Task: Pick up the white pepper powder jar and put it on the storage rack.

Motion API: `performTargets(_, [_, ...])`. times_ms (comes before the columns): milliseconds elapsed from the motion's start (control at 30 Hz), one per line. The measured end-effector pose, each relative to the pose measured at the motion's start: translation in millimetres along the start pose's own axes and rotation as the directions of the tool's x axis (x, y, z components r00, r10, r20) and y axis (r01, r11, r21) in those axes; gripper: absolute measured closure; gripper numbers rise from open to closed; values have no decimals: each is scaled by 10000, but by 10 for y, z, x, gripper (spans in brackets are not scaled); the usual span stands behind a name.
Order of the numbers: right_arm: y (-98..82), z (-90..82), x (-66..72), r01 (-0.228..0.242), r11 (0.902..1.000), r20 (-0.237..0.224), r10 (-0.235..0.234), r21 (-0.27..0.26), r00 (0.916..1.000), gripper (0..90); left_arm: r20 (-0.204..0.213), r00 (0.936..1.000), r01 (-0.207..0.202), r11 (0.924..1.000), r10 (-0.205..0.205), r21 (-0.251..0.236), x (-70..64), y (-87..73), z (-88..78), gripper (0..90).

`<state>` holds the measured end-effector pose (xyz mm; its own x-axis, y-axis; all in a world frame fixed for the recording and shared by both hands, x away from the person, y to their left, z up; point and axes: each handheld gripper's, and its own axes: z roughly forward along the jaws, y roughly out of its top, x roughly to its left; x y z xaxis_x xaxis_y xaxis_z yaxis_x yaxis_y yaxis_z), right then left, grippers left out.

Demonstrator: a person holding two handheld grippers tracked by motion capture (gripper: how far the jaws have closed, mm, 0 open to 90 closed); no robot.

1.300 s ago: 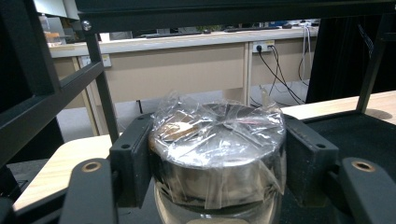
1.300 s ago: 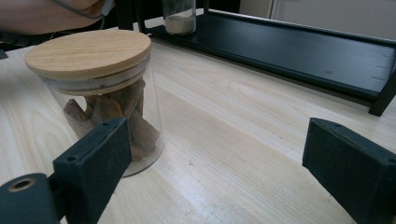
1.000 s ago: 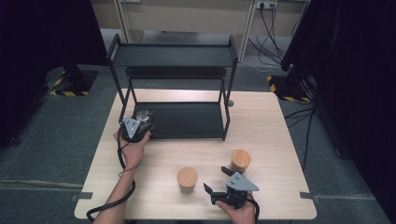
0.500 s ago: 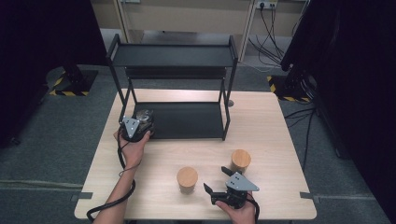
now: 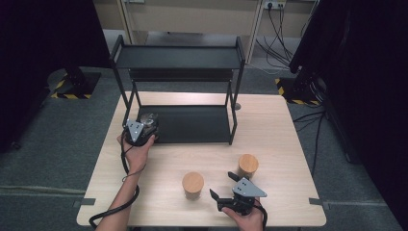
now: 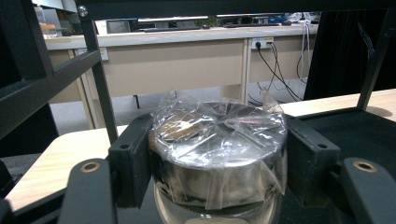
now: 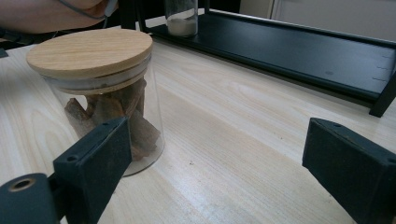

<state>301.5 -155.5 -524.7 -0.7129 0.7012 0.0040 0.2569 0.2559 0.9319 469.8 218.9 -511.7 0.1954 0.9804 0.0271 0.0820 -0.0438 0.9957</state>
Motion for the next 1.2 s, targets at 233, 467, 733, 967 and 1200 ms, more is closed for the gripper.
performTargets(233, [0,1,0,0,10000,-11,0,3,10000,86,30,10000,21,10000,-21,46,2,-3,9,332])
performTargets(467, [0,0,1,29,10000,-12,-29,4,10000,86,124,9999,86,10000,-86,39,-25,9,5,274])
performTargets(733, [-1,-1,2,27,10000,-13,-27,-8,10000,86,167,9998,62,9999,-64,112,-62,17,-12,207])
performTargets(967, [-1,-1,3,38,10000,-18,-38,-6,10000,86,244,9996,172,9998,-173,47,-70,21,-46,195])
performTargets(1200, [0,0,4,48,10000,-10,-48,6,10000,86,338,9992,212,9998,-211,-19,-78,24,-97,183])
